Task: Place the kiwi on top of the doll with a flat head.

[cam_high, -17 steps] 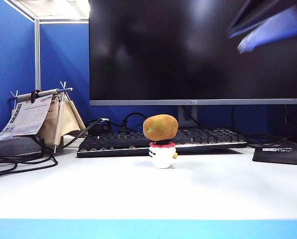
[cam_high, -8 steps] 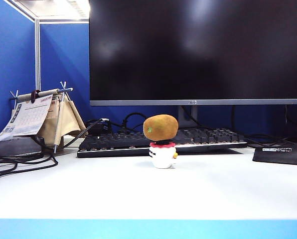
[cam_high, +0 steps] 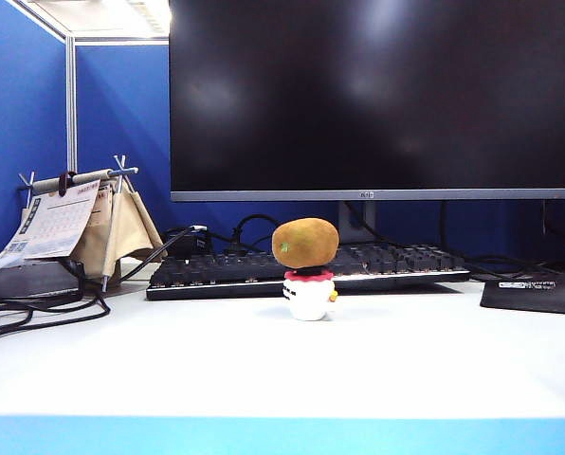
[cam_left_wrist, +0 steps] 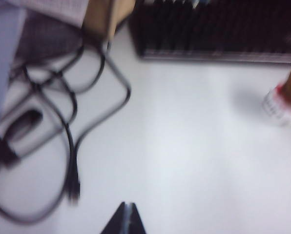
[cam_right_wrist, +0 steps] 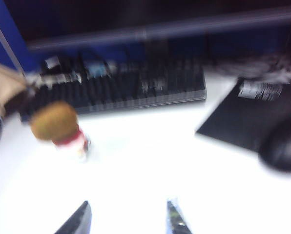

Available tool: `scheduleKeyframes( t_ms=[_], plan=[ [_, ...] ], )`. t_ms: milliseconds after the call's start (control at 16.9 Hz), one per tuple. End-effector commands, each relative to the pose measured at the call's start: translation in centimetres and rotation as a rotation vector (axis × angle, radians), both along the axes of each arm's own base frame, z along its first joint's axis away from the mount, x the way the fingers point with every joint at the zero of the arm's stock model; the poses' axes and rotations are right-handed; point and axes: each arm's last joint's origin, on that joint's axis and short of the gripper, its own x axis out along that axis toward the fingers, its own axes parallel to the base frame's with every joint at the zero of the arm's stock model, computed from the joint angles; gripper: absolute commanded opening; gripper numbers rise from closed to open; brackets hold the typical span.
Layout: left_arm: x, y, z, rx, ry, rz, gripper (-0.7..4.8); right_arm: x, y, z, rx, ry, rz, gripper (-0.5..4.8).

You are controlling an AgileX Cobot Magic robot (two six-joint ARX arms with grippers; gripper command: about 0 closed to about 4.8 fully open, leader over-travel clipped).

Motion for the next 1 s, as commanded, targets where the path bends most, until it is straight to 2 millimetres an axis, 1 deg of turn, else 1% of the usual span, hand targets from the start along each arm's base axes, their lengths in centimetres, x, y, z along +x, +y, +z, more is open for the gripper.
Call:
scheduleKeyframes(
  t_ms=[59, 118, 177, 296, 355, 414, 473, 532, 650, 768, 887, 1005],
  plan=[
    [-0.1, -0.3, -2.1, -0.030, 0.018, -0.068, -0.05, 0.8, 0.3, -2.1, 0.015, 0.052, 0.007, 1.98],
    [-0.1, -0.5, -2.5, -0.038, 0.008, -0.114, -0.05, 1.0, 0.5, -3.4, 0.003, 0.103, 0.037, 1.97],
    [-0.1, -0.6, -2.8, -0.036, 0.013, -0.166, -0.05, 1.1, 0.8, -4.4, 0.009, 0.138, 0.115, 1.97],
    [-0.3, -0.7, -3.4, -0.044, 0.035, -0.257, -0.05, 1.2, 1.2, -6.1, 0.025, 0.184, 0.243, 1.97],
    [-0.5, -0.9, -3.8, -0.029, 0.038, -0.326, -0.05, 1.1, 1.4, -6.0, 0.039, 0.189, 0.303, 1.98],
    [-0.8, -1.1, -4.4, -0.011, 0.041, -0.471, -0.05, 1.1, 1.5, -5.9, 0.048, 0.181, 0.339, 1.98],
    [-1.1, -1.3, -5.0, -0.037, 0.045, -0.613, -0.05, 1.1, 1.5, -5.9, 0.050, 0.180, 0.348, 1.98],
    [-1.4, -1.4, -5.5, -0.052, 0.061, -0.689, -0.05, 1.1, 1.6, -6.0, 0.053, 0.183, 0.365, 1.97],
    [-1.6, -1.2, -6.4, -0.019, 0.071, -0.703, -0.05, 1.0, 1.7, -6.0, 0.062, 0.186, 0.411, 1.97],
    [-1.6, -1.0, -7.2, 0.031, 0.077, -0.646, -0.05, 1.0, 1.7, -5.9, 0.067, 0.183, 0.430, 1.97],
    [-1.6, -0.6, -7.8, 0.093, 0.080, -0.536, -0.05, 1.0, 1.7, -5.9, 0.060, 0.180, 0.414, 1.97],
    [-1.3, -0.3, -7.8, 0.124, 0.052, -0.388, -0.05, 1.0, 1.7, -5.9, 0.055, 0.178, 0.394, 1.97]
  ],
)
